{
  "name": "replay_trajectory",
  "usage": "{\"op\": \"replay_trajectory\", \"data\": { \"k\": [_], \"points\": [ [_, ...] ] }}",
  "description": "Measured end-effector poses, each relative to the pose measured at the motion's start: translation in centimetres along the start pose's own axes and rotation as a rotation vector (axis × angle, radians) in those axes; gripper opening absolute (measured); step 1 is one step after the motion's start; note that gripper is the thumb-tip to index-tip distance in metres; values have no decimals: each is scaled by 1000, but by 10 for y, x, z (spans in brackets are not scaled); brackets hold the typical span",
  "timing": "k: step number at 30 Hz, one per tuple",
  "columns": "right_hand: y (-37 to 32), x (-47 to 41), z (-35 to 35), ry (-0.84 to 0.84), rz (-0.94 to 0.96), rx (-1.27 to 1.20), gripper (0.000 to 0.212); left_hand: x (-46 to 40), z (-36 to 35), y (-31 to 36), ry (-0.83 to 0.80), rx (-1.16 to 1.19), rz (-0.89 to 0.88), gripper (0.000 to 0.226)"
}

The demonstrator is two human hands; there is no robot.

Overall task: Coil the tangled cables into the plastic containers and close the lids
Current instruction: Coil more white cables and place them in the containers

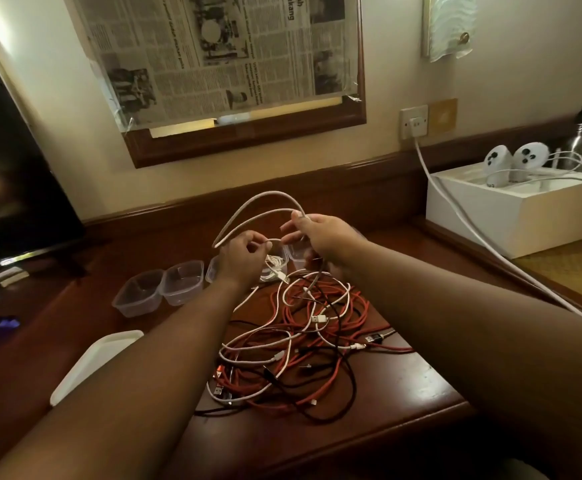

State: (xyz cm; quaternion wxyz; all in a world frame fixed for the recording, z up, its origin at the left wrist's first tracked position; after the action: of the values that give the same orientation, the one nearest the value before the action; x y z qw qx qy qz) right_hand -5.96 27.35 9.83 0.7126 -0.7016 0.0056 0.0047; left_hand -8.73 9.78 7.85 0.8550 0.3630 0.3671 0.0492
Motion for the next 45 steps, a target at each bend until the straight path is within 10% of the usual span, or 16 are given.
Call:
{"op": "replay_trajectory", "data": {
  "k": [10, 15, 22, 30, 35, 45],
  "points": [
    [-33, -3, 12, 136, -52, -706, 42, 66, -4, 20, -549, 462, 162, 19],
    [-50, 5, 1, 43, -134, -782, 43, 70, -15, 18, -457, 264, 83, 15],
    [-51, 1, 11, 184, 439, 569, 12, 25, 7, 27, -15, 154, -93, 12],
    [-46, 2, 5, -12, 459, 926, 32, 4, -2, 45, 58, 200, -228, 14],
    [-62, -1, 4, 42, 563, 650, 33, 4, -26, 39, 10, 358, -5, 12],
    [-61, -22, 13, 37, 53, -629, 30, 13, -99, 7, -171, 57, -87, 8]
  ]
}}
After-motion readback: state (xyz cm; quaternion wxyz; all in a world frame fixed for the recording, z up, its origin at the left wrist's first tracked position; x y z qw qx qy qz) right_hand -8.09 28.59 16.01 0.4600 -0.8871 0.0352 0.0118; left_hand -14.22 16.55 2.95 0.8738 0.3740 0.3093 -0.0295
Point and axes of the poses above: each hand's wrist, its own x-axis away from the middle knuckle, its own z-axis out of the back of the hand, y = z × x, the point moved 6 cm from there along -x, towards the middle knuckle, and after that the axes turned 15 degrees about y, right-handed, at the moved point
